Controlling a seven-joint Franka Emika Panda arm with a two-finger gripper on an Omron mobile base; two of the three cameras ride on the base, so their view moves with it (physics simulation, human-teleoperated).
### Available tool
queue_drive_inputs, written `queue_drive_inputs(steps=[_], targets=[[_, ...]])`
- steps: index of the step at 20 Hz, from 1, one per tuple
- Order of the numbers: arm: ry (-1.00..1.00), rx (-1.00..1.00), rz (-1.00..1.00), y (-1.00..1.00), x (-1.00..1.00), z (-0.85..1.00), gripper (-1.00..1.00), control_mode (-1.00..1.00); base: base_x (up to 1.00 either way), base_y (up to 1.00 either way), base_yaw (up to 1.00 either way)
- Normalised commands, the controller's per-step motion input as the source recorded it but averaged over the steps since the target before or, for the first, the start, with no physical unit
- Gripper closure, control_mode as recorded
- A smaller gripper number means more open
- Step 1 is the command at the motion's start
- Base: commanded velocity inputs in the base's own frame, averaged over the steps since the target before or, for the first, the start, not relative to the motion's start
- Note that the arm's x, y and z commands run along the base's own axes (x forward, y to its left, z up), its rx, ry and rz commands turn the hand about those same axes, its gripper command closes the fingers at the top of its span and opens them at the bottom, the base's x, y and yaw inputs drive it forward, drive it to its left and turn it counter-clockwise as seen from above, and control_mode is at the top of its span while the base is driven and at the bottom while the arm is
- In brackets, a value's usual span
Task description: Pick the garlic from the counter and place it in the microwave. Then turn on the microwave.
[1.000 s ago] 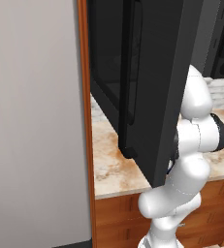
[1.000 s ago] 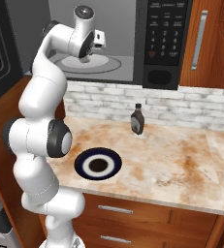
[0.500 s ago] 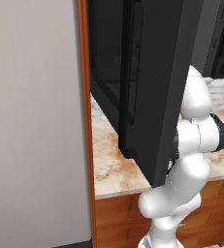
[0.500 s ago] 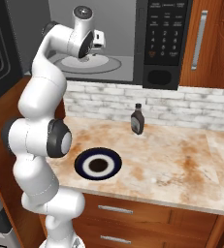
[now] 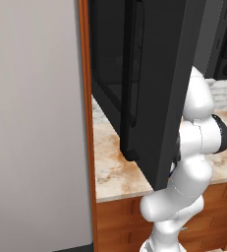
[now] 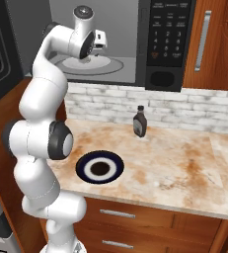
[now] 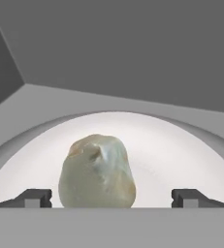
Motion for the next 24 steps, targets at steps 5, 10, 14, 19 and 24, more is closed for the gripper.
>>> queue_drive_inputs(steps=[5,10,14,19,24], targets=[[0.00,-0.03,0.00,-0.02,0.00,0.12,-1.00,-1.00,0.00,0.00,0.00],[0.00,-0.01,0.00,-0.01,-0.03,0.06,-1.00,-1.00,0.00,0.00,0.00],[0.00,0.00,0.00,-0.02,-0.14,0.00,-1.00,-1.00,0.00,0.00,0.00],[-0.04,0.00,0.00,-0.04,-0.22,0.01,-1.00,-1.00,0.00,0.00,0.00],[-0.08,0.00,0.00,-0.05,-0.23,0.02,-1.00,-1.00,0.00,0.00,0.00]])
